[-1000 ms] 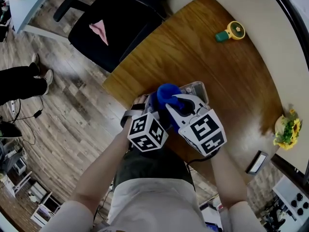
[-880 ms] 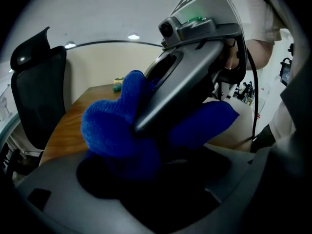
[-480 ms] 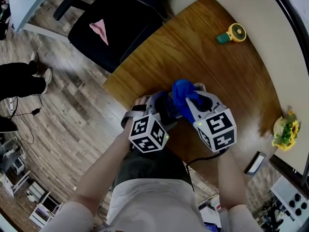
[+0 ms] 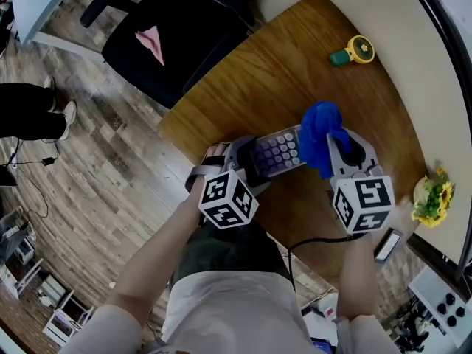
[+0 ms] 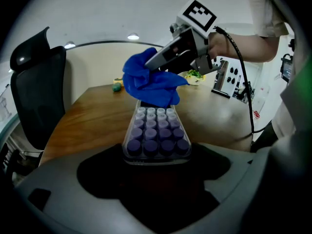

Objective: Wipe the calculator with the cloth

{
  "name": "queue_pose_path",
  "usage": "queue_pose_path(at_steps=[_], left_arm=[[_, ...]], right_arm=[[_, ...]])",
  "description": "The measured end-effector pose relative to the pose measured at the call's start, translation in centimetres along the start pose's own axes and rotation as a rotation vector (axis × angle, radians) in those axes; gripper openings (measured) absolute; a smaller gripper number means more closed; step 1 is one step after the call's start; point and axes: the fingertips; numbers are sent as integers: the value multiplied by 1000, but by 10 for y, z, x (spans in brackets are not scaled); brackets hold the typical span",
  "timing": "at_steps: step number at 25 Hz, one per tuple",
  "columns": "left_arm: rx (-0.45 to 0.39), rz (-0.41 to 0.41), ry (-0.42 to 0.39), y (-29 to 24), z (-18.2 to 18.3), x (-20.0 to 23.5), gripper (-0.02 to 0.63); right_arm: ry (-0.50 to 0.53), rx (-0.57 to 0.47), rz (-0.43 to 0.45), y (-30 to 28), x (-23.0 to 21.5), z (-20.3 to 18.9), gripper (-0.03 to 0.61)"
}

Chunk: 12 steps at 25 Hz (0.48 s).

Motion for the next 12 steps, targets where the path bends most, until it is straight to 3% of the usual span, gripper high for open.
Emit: queue_pose_path(at_steps=[2, 6, 9, 12], left_arm=[[0, 1, -1, 0, -1, 0, 442], [-2, 2, -1, -1, -1, 0, 442], [-1, 1, 1, -1, -1, 0, 442], [-2, 1, 0, 0, -1, 0, 442]], right_arm=[[-46, -32, 143, 8, 37, 9, 52], [-108, 29, 448, 6, 114, -4, 51], [-118, 115, 528, -8, 141, -32, 51], [-148, 152, 547, -19, 148, -53, 54]])
Point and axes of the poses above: the fingertips, and each gripper's own axes: y backward along the fingers, x to its left, z out of its top, and after that the axes turned 11 degrees about -y, right-handed
